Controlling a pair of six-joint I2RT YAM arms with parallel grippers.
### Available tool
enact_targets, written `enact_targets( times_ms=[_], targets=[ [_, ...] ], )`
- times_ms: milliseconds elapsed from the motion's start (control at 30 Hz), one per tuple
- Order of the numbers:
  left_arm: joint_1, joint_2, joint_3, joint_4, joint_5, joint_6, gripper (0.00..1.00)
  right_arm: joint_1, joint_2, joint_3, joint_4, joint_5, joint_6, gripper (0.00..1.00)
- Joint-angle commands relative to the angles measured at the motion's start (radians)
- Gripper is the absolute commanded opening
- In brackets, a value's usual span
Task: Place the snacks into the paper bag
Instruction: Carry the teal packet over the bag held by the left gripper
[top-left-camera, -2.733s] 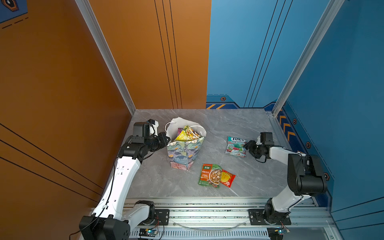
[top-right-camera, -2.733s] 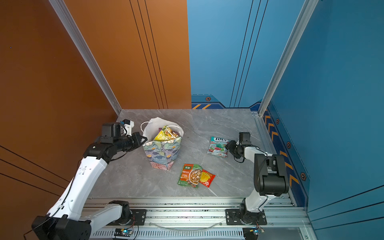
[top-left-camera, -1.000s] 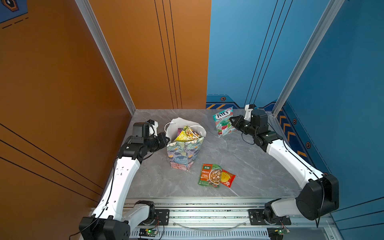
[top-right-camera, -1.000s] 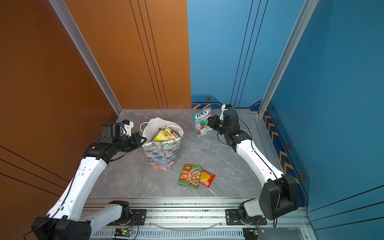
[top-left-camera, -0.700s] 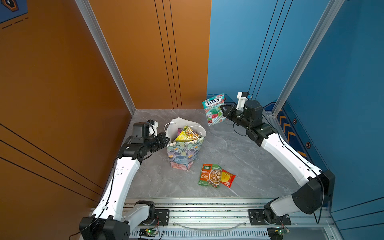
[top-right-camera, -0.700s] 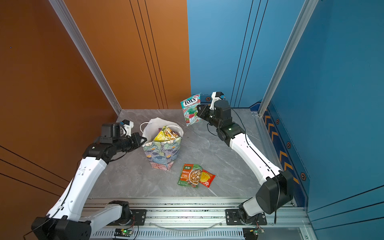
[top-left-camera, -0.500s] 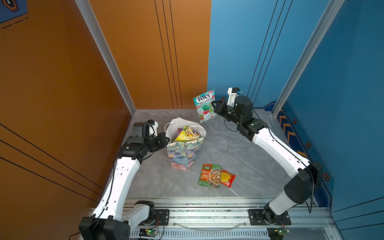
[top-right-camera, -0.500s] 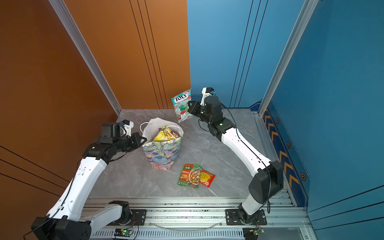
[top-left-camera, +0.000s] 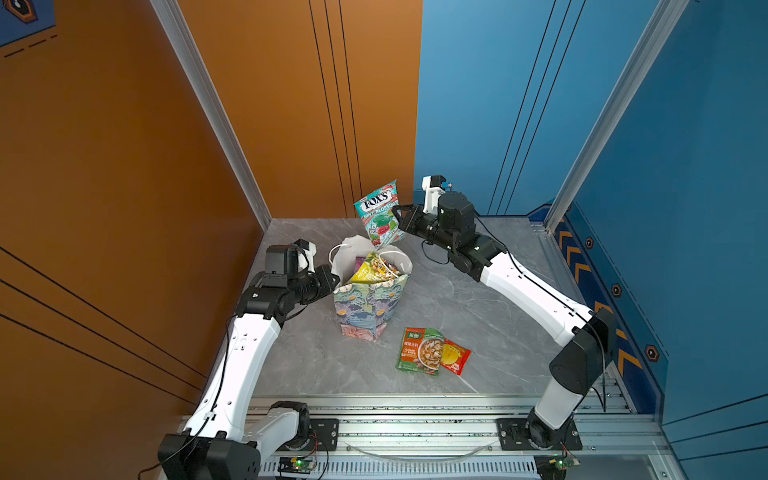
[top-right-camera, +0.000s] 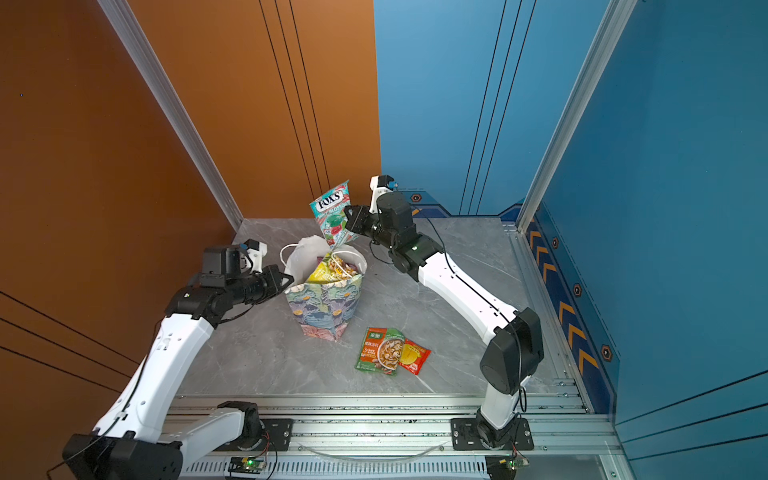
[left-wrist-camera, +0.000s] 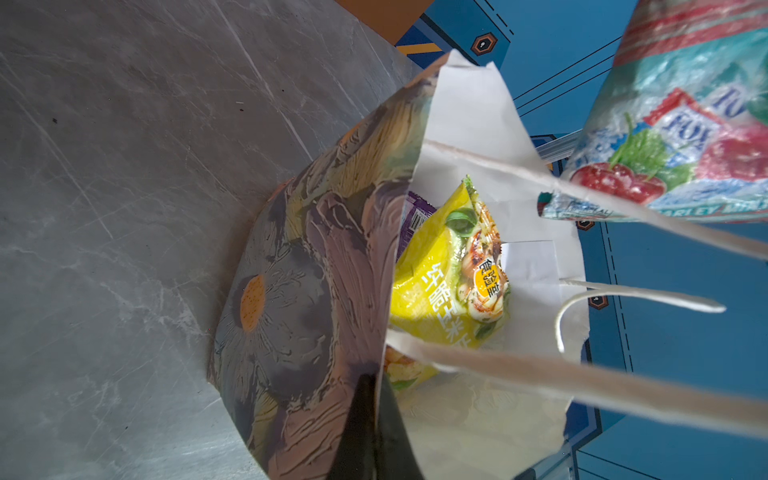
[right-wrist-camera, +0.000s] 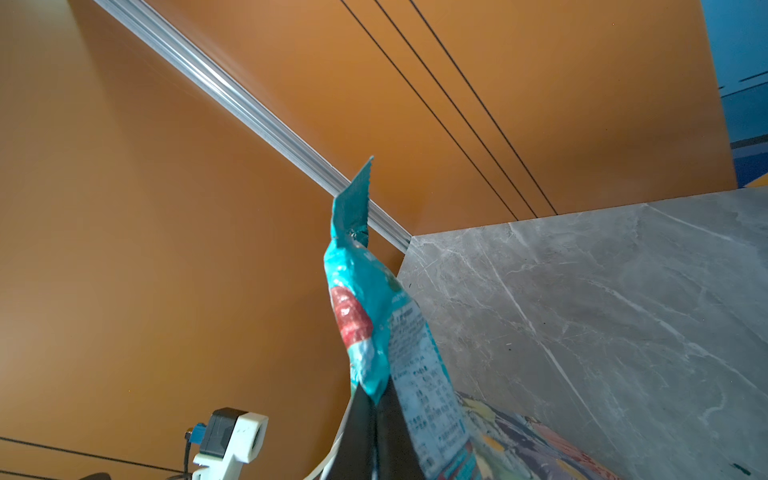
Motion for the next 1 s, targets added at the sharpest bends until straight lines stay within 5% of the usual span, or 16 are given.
enact_targets(
  times_ms=[0,500,967],
  targets=[
    [-0.005,-0.011,0.025,0.010,0.027,-0.003,0.00,0.022,-0.048,0.012,0.070,0.037,-0.017,0.00],
    [-0.005,-0.015,0.025,0.011,0.026,-0.004,0.00,0.107,-0.096,-0.146,0.093,0.061,0.021,0.00],
    [-0.005,-0.015,0.029,0.010,0.027,-0.002,0.00,0.143,-0.058,-0.268,0.214,0.056,0.198,0.00]
  ],
)
